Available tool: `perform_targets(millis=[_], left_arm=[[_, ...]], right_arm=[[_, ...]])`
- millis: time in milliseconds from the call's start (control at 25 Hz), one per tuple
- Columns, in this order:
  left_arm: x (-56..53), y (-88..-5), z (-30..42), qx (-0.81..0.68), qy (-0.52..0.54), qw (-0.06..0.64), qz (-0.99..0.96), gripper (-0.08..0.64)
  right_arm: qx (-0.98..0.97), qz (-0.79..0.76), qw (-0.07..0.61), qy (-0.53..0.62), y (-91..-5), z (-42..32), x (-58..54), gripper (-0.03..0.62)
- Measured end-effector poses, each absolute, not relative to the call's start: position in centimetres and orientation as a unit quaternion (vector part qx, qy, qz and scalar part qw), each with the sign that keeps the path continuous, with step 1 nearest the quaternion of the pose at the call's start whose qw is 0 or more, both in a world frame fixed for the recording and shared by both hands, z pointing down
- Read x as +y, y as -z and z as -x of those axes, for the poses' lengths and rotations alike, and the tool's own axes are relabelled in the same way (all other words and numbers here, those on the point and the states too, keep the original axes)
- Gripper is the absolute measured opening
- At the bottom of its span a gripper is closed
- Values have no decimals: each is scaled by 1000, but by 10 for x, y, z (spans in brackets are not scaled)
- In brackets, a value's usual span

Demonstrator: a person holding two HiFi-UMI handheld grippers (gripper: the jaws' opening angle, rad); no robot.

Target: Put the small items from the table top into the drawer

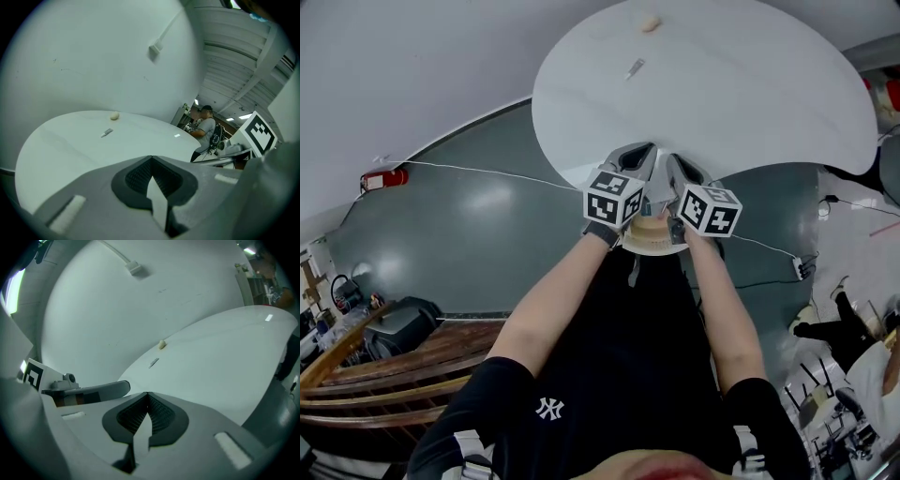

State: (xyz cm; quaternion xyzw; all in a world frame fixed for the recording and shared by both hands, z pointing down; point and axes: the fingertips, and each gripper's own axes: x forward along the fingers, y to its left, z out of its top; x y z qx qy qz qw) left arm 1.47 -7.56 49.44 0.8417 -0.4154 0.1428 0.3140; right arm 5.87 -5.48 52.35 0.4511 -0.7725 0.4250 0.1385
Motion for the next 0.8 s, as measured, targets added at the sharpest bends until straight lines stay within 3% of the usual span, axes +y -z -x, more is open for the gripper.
perform_targets(millis=[800], left_arm=[[-205, -525, 30, -509, -169, 297, -790, 0]], right_arm=[[-828, -378, 167, -380, -526, -19, -159, 21]])
